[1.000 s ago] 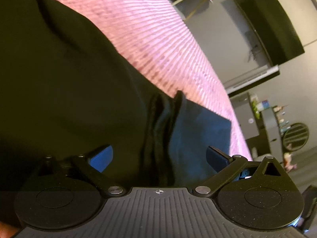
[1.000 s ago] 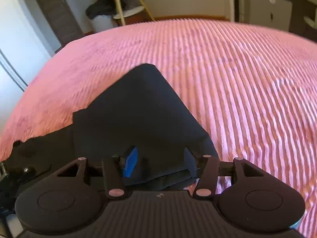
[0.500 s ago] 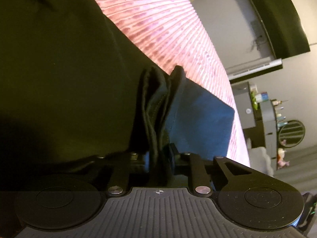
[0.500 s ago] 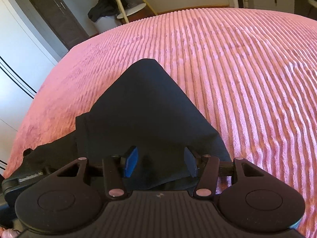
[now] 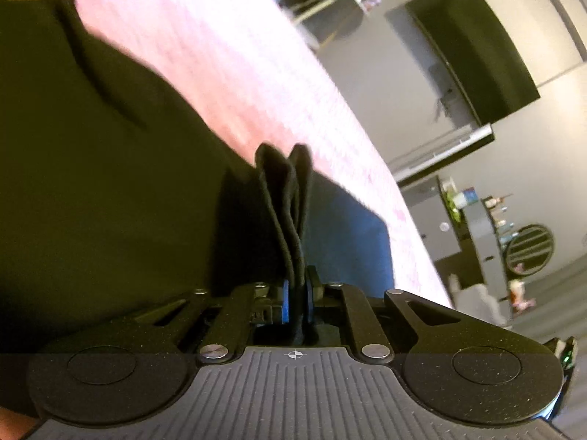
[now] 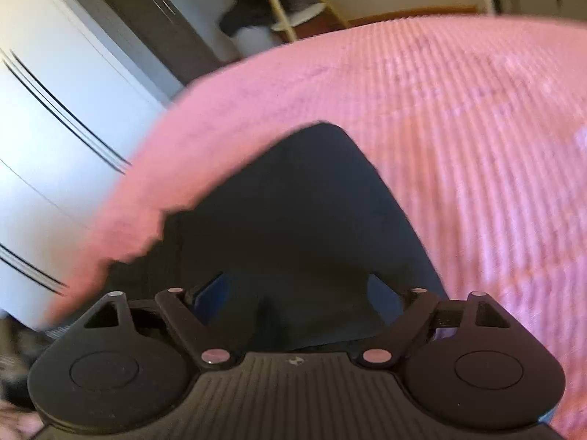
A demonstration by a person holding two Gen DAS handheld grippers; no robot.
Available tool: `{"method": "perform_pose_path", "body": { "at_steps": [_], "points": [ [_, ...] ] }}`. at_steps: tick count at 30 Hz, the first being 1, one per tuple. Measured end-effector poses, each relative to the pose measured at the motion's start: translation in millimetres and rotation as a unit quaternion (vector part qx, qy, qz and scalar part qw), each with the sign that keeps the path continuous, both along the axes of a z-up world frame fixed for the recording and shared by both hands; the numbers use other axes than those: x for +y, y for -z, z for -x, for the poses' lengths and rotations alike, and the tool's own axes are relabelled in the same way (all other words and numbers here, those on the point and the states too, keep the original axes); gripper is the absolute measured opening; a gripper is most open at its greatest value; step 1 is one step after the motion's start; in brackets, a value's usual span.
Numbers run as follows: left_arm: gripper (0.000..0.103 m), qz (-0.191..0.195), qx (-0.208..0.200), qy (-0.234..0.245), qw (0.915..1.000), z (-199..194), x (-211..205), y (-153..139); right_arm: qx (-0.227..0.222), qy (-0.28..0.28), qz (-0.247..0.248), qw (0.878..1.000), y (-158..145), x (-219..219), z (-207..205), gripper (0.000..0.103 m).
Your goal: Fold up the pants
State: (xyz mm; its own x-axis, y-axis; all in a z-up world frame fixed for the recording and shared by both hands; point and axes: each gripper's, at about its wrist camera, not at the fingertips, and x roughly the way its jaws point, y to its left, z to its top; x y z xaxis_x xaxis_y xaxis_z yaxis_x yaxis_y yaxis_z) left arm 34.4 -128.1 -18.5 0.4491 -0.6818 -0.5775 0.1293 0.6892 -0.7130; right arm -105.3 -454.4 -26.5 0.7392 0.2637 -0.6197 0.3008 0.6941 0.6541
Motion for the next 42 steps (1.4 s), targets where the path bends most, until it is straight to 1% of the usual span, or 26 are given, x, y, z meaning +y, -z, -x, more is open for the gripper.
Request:
{"method": "perform_pose_path", "body": {
  "at_steps": [1,3,7,8,9,10,11,12,14,15,16,17,19,22,24,25,26,28,29,30,31,34,36,38,40,42],
  "points": [
    [0.011,-0.014,-0.009,-0.004,0.9999,2.2,11.0,-3.9,-0.013,-0.004,-0.03,0.999,-0.9,0.1,1.3,0.085],
    [0.011,-0.045,-0.022,-0.02,0.9985,7.2,36.4,-10.2,-0.026,-0.018,-0.043,0.999,-7.5,8.1,-2.0,0.084],
    [0.013,-0.126,-0.06,-0.045,0.9891,19.5,66.3,-16.2,-0.04,-0.051,0.041,0.997,-27.5,40.7,-21.0,0.084],
    [0.015,-0.142,-0.062,-0.056,0.9864,22.4,72.5,-12.9,-0.032,-0.056,0.057,0.996,-28.1,48.0,-28.0,0.081],
    [0.02,-0.15,-0.061,-0.067,0.9845,25.0,75.2,-9.1,-0.015,-0.061,0.083,0.995,-26.4,57.5,-38.1,0.076],
    [0.027,-0.155,-0.054,-0.083,0.983,27.2,80.5,-3.0,0.005,-0.07,0.11,0.992,-23.2,66.1,-47.9,0.054],
    [0.029,-0.15,-0.043,-0.097,0.983,27.8,84.8,3.0,0.029,-0.083,0.134,0.987,-17.8,75.2,-58.9,0.031],
    [0.03,-0.134,-0.03,-0.107,0.9847,27.2,89.5,8.2,0.061,-0.098,0.151,0.982,-9.1,83.0,-69.4,0.025],
    [0.034,-0.088,-0.014,-0.118,0.989,24.0,95.6,13.1,0.137,-0.109,0.168,0.97,10.8,92.5,-91.4,0.019],
    [0.043,-0.073,-0.012,-0.118,0.9902,22.1,93.7,15.6,0.15,-0.104,0.174,0.968,15.4,93.7,-98.8,0.017],
    [0.049,-0.062,-0.011,-0.117,0.9911,21.5,95.2,16.8,0.146,-0.098,0.179,0.968,16.3,94.6,-105.0,0.016],
    [0.05,-0.056,-0.011,-0.115,0.9917,21.1,95.8,18.0,0.133,-0.089,0.186,0.969,16.2,95.0,-111.4,0.016],
    [0.05,-0.051,-0.009,-0.112,0.9923,20.3,93.5,20.0,0.094,-0.059,0.197,0.974,19.5,92.6,-120.6,0.017],
    [0.049,-0.035,-0.007,-0.114,0.9928,18.1,92.3,24.2,0.069,-0.007,0.17,0.983,34.6,83.3,-125.5,0.017],
    [0.048,-0.024,-0.007,-0.121,0.9923,17.7,93.7,25.4,0.065,-0.01,0.194,0.979,34.3,89.7,-128.8,0.02],
    [0.047,-0.021,-0.008,-0.123,0.9921,18.7,101.5,26.3,0.064,-0.019,0.209,0.976,33.0,98.7,-130.1,0.028],
    [0.047,-0.019,-0.013,-0.123,0.9921,19.9,104.3,27.2,0.059,-0.031,0.222,0.973,30.8,106.5,-130.0,0.043],
    [0.043,-0.024,-0.018,-0.122,0.992,12.2,97.4,31.9,0.053,-0.039,0.241,0.968,30.0,118.9,-131.4,0.058],
    [0.041,-0.029,-0.023,-0.12,0.9921,8.1,92.9,33.5,0.056,-0.037,0.257,0.964,30.1,127.7,-131.4,0.059],
    [0.035,-0.035,-0.03,-0.116,0.9922,5.3,88.1,34.0,0.059,-0.043,0.266,0.961,29.9,136.7,-131.7,0.059],
    [0.029,-0.04,-0.034,-0.112,0.9923,4.3,88.8,34.5,0.053,-0.066,0.259,0.962,28.3,146.8,-133.2,0.058],
    [0.018,-0.037,-0.038,-0.1,0.9936,3.5,89.1,33.5,0.022,-0.159,0.183,0.97,23.5,177.1,-122.1,0.057],
    [0.015,-0.031,-0.041,-0.099,0.9938,7.8,97.2,33.4,0.017,-0.17,0.167,0.971,21.4,185.5,-116.3,0.054],
    [0.013,-0.026,-0.046,-0.099,0.9937,9.5,100.2,33.4,0.024,-0.144,0.131,0.981,21.8,173.2,-113.5,0.041],
    [0.012,-0.033,-0.054,-0.097,0.9933,11.0,99.3,32.1,0.043,-0.09,0.086,0.991,25.6,148.4,-111.0,0.032],
    [0.012,-0.04,-0.063,-0.093,0.9929,13.8,99.0,30.2,0.067,-0.007,0.084,0.994,27.1,119.3,-101.9,0.032]
  ]
}}
